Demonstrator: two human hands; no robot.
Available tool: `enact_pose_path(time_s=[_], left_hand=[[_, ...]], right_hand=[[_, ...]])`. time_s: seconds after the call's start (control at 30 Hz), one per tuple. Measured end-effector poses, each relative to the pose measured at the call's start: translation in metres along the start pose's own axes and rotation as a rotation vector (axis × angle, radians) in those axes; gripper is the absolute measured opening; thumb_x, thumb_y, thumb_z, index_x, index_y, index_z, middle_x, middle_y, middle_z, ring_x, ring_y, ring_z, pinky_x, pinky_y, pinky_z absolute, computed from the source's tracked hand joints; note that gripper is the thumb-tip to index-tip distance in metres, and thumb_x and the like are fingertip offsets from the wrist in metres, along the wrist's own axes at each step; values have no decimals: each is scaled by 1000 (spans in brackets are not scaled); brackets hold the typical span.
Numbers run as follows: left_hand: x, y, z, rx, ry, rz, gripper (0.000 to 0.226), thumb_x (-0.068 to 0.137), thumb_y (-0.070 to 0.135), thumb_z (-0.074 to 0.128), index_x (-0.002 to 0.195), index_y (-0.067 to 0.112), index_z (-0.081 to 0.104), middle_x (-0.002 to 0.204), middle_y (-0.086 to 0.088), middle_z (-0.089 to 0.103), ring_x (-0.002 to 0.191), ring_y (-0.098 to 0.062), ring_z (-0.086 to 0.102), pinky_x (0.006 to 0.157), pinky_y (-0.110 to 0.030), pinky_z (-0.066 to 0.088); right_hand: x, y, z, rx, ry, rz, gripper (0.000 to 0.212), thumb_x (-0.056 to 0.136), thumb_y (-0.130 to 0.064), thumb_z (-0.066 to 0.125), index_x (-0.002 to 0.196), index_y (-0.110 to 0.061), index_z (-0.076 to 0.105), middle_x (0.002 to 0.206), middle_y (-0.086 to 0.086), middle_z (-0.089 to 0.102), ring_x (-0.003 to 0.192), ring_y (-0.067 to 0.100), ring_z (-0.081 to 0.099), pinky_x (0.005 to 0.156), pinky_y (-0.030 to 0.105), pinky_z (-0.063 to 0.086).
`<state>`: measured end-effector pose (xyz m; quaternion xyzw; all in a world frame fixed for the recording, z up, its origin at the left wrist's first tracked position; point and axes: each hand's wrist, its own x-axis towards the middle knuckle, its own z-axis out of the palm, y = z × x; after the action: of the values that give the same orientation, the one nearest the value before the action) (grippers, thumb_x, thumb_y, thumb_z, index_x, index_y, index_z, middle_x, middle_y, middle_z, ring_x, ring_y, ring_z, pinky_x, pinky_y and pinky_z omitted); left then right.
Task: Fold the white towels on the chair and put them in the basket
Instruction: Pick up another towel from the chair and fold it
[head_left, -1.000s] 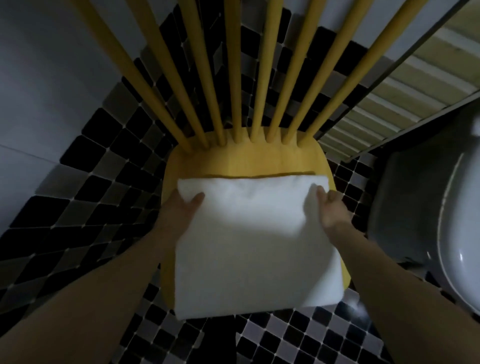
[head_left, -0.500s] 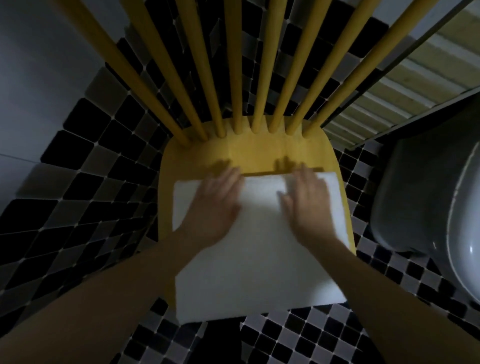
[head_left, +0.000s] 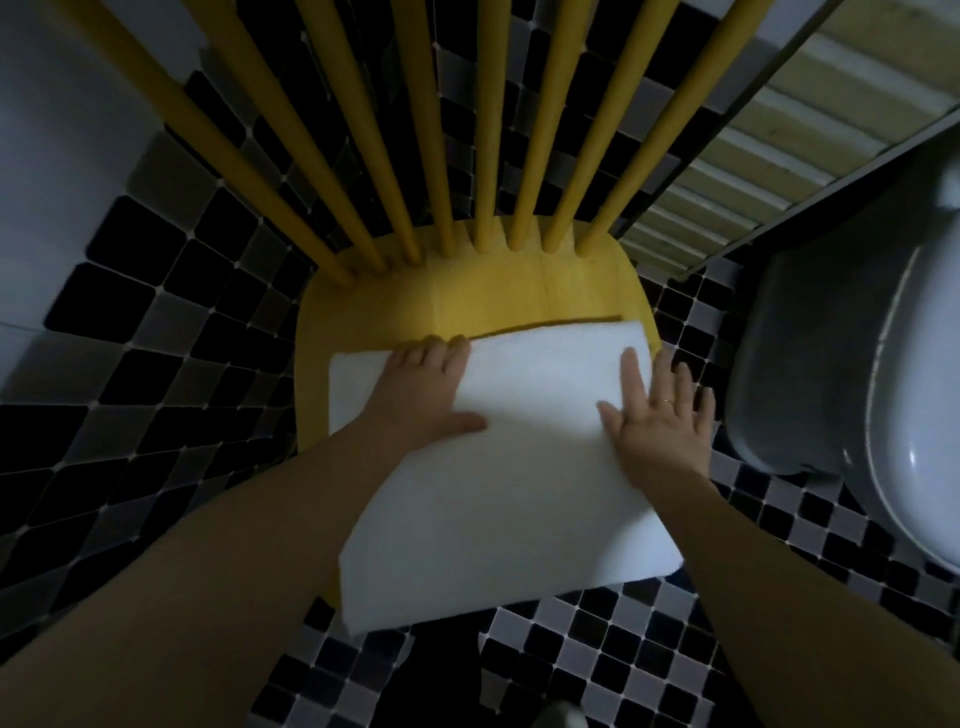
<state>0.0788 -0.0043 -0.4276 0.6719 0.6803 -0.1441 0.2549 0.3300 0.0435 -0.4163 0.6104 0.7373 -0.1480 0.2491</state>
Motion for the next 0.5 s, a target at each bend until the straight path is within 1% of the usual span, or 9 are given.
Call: enact_pose_path(time_s=[0.07,0.13,0.2,0.23,0.27,0.33,0.4,0.47,0.5], left_hand=[[-2,4,-6,-1,16,6,92,79,68,48,146,13,17,141,-15,37,124,-32,40,101,-38,32],[-2,3,-10,-32,5,-37,84,82,65,47,142,11,24,133,-17,46,116,-32,48,92,-36,39],[-9,13,-11,-85,-15,-147,78,88,59,44,142,7,23,129,-17,52,113,-32,53,85,-35,42],[-14,18,-9,-120,-19,-214,75,90,56,42,143,7,22,129,-17,53,113,-32,54,84,-36,42],[-20,23,-6,-174,-12,-281,73,91,54,41,143,7,22,129,-17,53,114,-32,54,85,-36,43],[-31,33,3,-317,-9,-426,66,93,52,40,140,7,31,131,-18,53,117,-35,53,91,-38,42],[-41,40,10,-457,-20,-564,60,94,49,39,135,6,40,134,-18,51,122,-36,49,99,-40,39],[-50,47,16,-561,-63,-626,59,97,46,35,134,1,41,139,-20,46,127,-35,45,105,-41,34],[-56,50,18,-638,-75,-650,59,98,44,35,135,-1,39,142,-21,43,129,-35,43,106,-39,32]], right_hand=[[-10,1,-8,2,42,-92,60,98,-48,13,149,-28,-10,159,9,-13,146,28,-11,117,46,-8],[-15,-2,-8,39,120,-182,59,98,-49,13,151,-26,1,159,10,-6,147,30,-6,116,45,-8],[-28,3,-5,98,178,-192,64,94,-51,8,151,-23,10,160,11,2,147,30,0,116,44,-5],[-33,5,-3,132,178,-171,66,92,-52,6,151,-22,9,160,10,1,147,29,0,117,43,-6],[-38,9,-1,172,165,-136,69,91,-54,5,151,-21,7,160,10,0,147,27,-2,117,42,-7],[-53,19,5,262,160,-44,76,88,-60,4,151,-16,4,160,10,0,147,26,-1,117,40,-6],[-64,27,10,369,156,44,81,90,-66,11,151,-13,5,159,10,1,147,26,0,118,41,-1],[-71,30,15,474,83,128,76,93,-59,19,151,-13,1,160,8,-3,147,26,-2,119,44,7],[-74,29,18,514,52,157,73,94,-55,22,151,-15,0,160,7,-4,147,27,-1,119,46,13]])
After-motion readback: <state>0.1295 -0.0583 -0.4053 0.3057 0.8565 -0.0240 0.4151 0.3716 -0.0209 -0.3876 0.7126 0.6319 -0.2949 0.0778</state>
